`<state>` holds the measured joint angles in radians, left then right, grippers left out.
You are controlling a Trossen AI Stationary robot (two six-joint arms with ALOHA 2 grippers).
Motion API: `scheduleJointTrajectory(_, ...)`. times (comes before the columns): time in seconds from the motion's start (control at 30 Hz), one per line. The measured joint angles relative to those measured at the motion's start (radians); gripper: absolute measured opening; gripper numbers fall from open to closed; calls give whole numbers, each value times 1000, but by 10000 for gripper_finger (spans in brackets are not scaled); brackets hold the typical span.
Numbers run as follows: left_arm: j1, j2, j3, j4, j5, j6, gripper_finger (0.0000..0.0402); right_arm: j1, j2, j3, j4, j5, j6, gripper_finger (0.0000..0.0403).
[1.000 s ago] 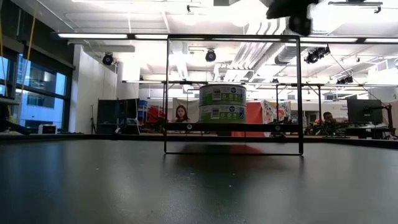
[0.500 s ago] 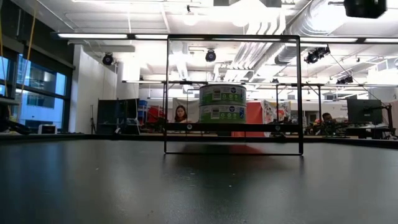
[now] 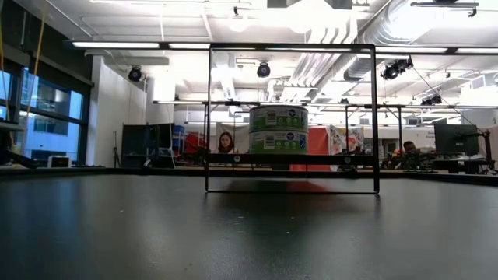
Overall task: Stack canned seafood by type on shelf
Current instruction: Put the red tuna can on the shelf
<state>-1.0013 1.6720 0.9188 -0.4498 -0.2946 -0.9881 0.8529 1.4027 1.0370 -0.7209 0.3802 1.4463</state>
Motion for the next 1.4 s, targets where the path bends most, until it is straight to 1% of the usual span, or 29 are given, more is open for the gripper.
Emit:
scheduleJointTrajectory(0.1, 89, 66, 2, 104, -11, 101, 0, 51, 59, 0, 1, -14, 62, 0)
scheduleJointTrajectory(0.23, 215, 149, 4, 320, -29, 229, 0, 94, 131, 0, 31, -45, 154, 0)
scheduleJointTrajectory(0.37, 324, 218, -1, 567, -24, 389, 0, 104, 202, 0, 87, -76, 205, 0)
scheduleJointTrajectory(0.43, 374, 247, 12, 647, -29, 449, 0, 96, 241, 0, 113, -93, 206, 0)
scheduleJointTrajectory(0.53, 446, 296, 61, 670, -33, 522, 0, 67, 300, 0, 158, -104, 202, 0)
scheduleJointTrajectory(0.6, 486, 326, 108, 669, -28, 561, 0, 39, 334, 0, 207, -102, 171, 0)
scheduleJointTrajectory(0.73, 542, 352, 194, 637, 51, 682, 0, -29, 368, 0, 297, -96, 64, 0)
scheduleJointTrajectory(0.87, 556, 294, 215, 598, 67, 732, 0, -88, 362, 0, 319, -73, -37, 0)
scheduleJointTrajectory(0.93, 544, 248, 219, 559, 56, 737, 0, -119, 359, 0, 327, -70, -73, 0)
scheduleJointTrajectory(1.0, 523, 227, 220, 526, 47, 734, 0, -150, 359, 0, 330, -78, -94, 0)
scheduleJointTrajectory(1.1, 482, 233, 216, 530, 25, 720, 0, -196, 373, 0, 375, -84, -129, 0)
scheduleJointTrajectory(1.17, 454, 251, 221, 594, 11, 706, 0, -222, 384, 0, 432, -110, -171, 0)
scheduleJointTrajectory(1.23, 427, 277, 221, 602, -11, 675, 0, -244, 397, 0, 485, -145, -193, 0)
scheduleJointTrajectory(1.3, 409, 313, 218, 605, -36, 619, 0, -258, 410, 0, 498, -176, -198, 0)
scheduleJointTrajectory(1.4, 391, 324, 218, 633, -107, 589, 0, -265, 425, 0, 494, -184, -186, 0)
